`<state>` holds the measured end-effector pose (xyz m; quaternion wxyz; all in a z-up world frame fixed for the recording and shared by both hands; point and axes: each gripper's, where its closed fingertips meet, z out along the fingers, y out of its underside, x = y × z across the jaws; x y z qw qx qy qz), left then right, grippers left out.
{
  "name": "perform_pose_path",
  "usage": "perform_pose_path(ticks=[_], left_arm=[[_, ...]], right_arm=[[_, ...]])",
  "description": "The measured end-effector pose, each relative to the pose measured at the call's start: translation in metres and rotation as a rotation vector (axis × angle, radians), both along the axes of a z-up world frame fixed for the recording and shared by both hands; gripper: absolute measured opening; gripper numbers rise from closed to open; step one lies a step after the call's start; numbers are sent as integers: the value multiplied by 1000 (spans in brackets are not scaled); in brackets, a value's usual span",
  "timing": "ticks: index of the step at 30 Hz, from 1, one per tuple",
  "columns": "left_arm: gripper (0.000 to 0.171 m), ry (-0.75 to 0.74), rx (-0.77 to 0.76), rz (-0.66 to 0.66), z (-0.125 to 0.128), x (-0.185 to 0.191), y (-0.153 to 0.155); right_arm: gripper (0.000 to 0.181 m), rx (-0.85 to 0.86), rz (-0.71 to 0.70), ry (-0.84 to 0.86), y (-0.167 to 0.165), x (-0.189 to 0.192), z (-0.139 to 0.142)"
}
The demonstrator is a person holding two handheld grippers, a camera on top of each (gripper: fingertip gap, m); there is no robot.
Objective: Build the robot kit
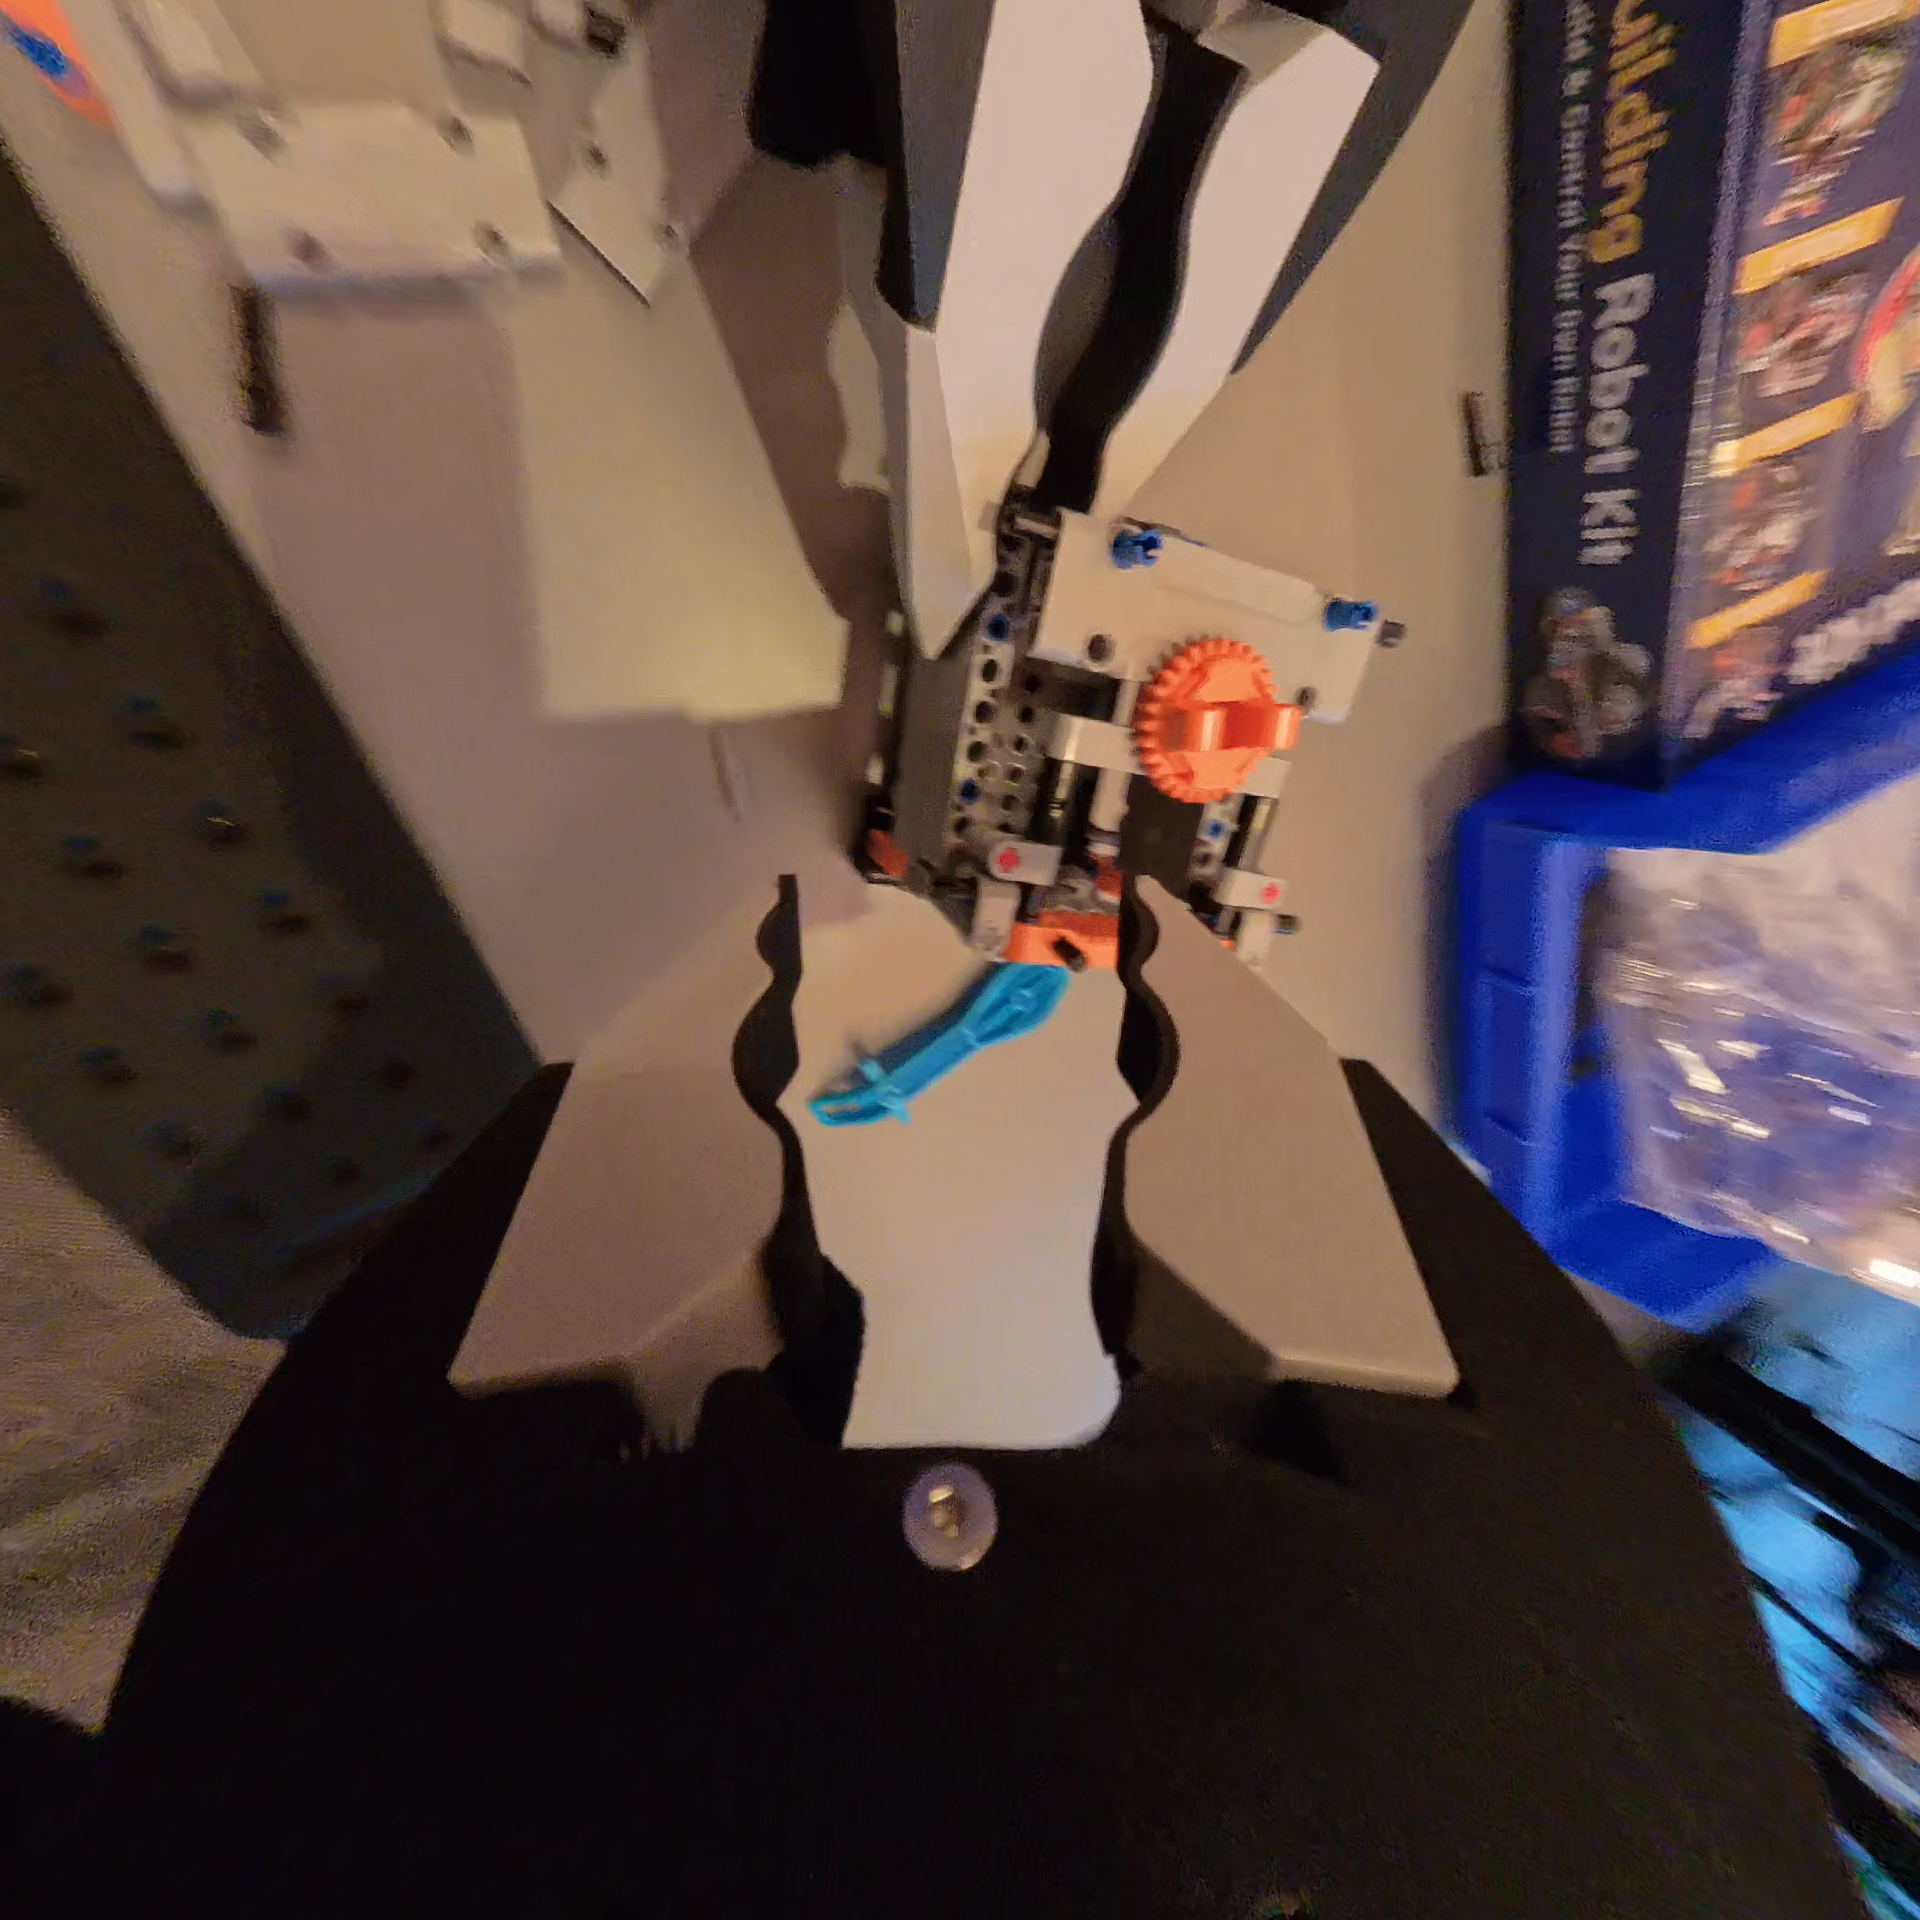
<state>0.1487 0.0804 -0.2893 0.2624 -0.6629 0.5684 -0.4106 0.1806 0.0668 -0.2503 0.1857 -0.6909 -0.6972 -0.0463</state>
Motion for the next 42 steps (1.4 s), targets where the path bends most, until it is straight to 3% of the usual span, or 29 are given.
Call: perform_pose_path(ticks=[6, 14, 23, 25, 34, 42], left_arm=[[9, -8, -3, 3, 0, 0, 0], [8, -20, -9, 6, 1, 1, 1], [8, -25, -5, -4, 2, 1, 2], [8, -22, 4, -8, 1, 1, 2], [8, -20, 7, -11, 1, 1, 5], [8, -18, 2, -10, 0, 0, 7]], right_arm=[[61, -96, -155, 422, 22, 0, 25], [67, -181, -153, 357, 43, 2, -1], [67, -230, -142, 377, 44, 2, -1], [59, -269, -141, 400, 40, 1, 3], [60, -242, -158, 433, 47, 4, 11], [60, -285, -173, 368, 49, 6, 3]])
